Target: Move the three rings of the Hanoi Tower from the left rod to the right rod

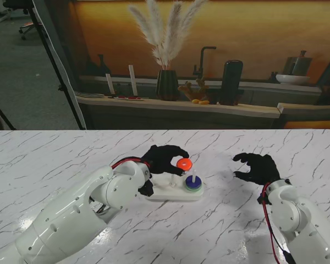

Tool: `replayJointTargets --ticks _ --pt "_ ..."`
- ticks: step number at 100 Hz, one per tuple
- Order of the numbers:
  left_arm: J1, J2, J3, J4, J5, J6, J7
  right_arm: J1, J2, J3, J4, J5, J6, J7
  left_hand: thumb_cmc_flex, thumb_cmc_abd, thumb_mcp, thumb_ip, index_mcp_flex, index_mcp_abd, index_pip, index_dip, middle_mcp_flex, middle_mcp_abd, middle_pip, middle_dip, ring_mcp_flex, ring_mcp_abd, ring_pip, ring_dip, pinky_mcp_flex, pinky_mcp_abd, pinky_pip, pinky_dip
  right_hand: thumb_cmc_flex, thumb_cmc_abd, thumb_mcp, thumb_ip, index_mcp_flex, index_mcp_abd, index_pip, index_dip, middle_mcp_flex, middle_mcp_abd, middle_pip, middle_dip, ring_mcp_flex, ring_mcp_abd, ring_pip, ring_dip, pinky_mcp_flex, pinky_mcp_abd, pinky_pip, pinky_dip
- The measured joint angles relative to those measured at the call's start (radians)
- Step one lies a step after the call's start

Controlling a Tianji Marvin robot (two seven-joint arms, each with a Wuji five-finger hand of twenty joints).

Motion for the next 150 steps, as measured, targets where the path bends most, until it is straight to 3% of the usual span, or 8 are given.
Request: replayJointTargets --ticks 56,150 --pt "-0.063 -0.022 0.086 0.049 -0.047 0.015 0.01 0.0 0.001 0.001 0.008 0.001 0.007 0.01 0.0 0.0 0.0 0.0 0.0 0.0 0.0 0.0 0.0 0.0 0.0 0.0 0.0 0.0 0.0 0.0 0.0 0.0 0.0 0.0 0.0 0.0 0.0 0.0 0.0 0.0 0.0 0.0 0.0 0.0 0.0 0.0 0.0 0.0 0.0 0.0 0.0 0.0 0.0 0.0" --pt "-0.088 -0.036 0.127 0.07 -0.073 0.019 0.015 0.001 0.001 0.008 0.023 0.002 0.001 0.002 0.0 0.0 0.0 0.0 0.0 0.0 0.0 0.0 0.0 0.0 0.0 0.0 0.0 0.0 0.0 0.0 0.0 0.0 0.001 0.0 0.0 0.0 0.0 0.0 0.0 0.0 0.008 0.0 0.0 0.0 0.0 0.0 0.0 0.0 0.0 0.0 0.0 0.0 0.0 0.0"
